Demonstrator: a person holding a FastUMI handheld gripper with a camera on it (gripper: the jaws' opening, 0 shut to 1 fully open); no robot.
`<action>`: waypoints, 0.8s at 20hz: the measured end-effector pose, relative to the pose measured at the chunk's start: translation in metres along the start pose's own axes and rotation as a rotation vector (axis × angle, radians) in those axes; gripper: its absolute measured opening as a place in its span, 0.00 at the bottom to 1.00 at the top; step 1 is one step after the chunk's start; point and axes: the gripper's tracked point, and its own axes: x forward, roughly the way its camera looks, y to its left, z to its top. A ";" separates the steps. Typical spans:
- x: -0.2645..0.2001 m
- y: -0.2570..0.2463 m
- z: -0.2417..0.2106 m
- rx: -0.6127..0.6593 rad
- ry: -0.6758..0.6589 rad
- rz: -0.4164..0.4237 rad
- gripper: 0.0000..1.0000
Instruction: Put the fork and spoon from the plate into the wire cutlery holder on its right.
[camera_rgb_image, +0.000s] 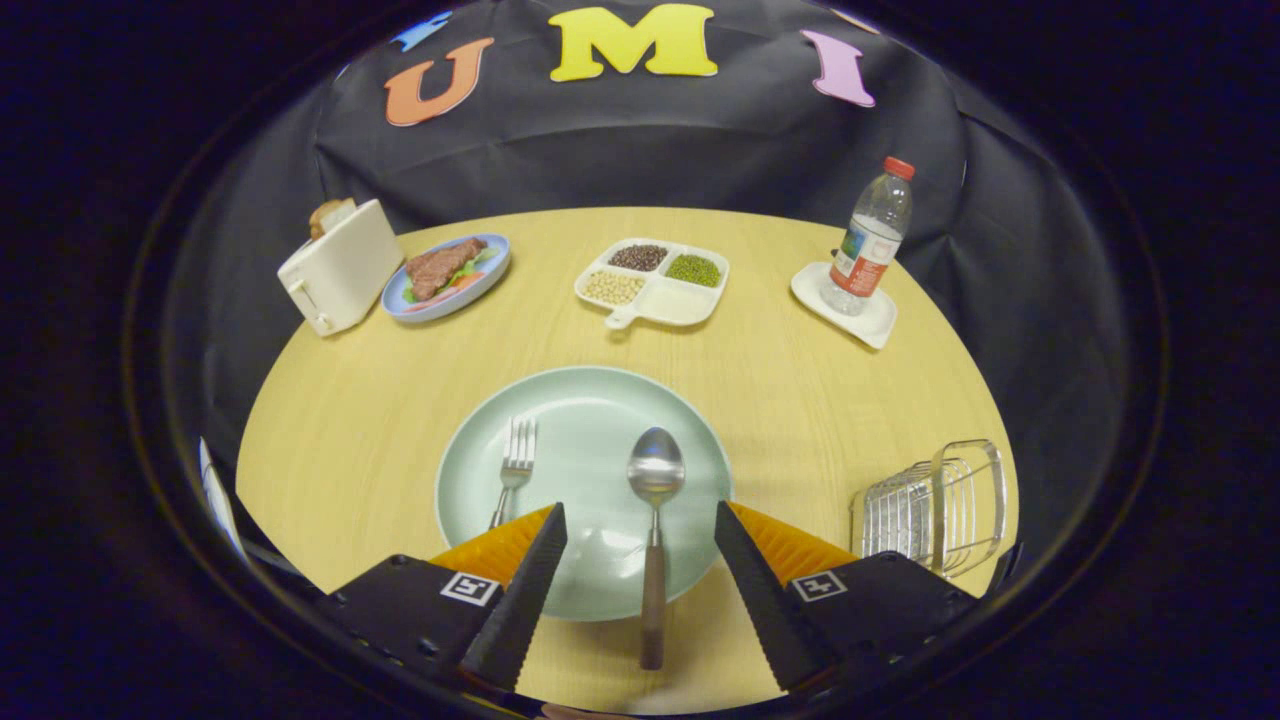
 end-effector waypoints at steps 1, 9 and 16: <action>0.003 0.001 -0.002 -0.007 0.015 0.001 0.89; 0.030 -0.002 -0.019 0.032 0.143 -0.010 0.64; 0.037 0.003 -0.019 0.059 0.211 0.000 0.39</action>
